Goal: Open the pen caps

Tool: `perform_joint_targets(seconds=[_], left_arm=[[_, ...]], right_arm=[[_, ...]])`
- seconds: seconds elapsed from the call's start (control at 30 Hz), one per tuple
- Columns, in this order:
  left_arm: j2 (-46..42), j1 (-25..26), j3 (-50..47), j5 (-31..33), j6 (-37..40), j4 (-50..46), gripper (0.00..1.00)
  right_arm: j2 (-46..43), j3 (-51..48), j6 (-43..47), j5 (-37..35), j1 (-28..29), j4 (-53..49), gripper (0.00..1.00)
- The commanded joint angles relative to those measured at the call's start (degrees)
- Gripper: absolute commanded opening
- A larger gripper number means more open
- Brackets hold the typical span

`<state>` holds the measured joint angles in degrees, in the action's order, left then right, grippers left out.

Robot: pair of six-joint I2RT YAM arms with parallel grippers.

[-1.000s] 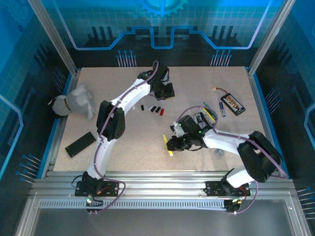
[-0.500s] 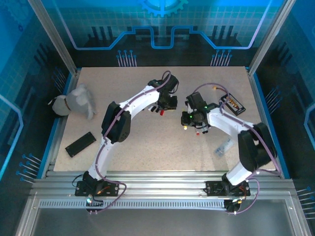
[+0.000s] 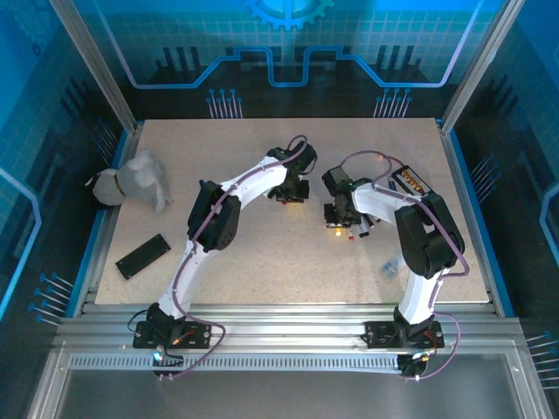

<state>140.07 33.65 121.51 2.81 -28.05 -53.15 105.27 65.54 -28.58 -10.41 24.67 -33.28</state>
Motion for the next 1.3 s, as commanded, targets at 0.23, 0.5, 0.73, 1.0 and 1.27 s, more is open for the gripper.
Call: perform_joint_targets(seconds=[0.23, 0.5, 0.73, 1.0, 1.27], left_arm=[[2.4, -0.1, 3.2, 1.9, 1.5, -4.6, 0.32], [-0.8, -0.1, 7.8, 4.0, 1.8, -7.7, 0.39], [-9.6, -0.1, 10.2, 10.0, 3.0, -12.2, 0.47], [-35.3, 0.1, -19.0, 16.7, 4.5, 7.6, 0.99], [-68.4, 1.5, -70.8, 26.5, 29.6, 56.1, 0.99]], right_arm=[[0.7, 2.6, -1.3, -5.7, -1.3, -4.6, 0.37], [-7.1, 1.7, -0.5, -2.5, -1.1, -3.3, 0.39], [-18.2, 1.7, 0.2, -2.0, -0.4, -5.5, 0.40], [-35.6, -5.7, 5.6, -5.8, 4.1, 2.3, 1.00], [-44.2, -21.8, 11.4, -17.9, 7.5, 22.3, 1.00]])
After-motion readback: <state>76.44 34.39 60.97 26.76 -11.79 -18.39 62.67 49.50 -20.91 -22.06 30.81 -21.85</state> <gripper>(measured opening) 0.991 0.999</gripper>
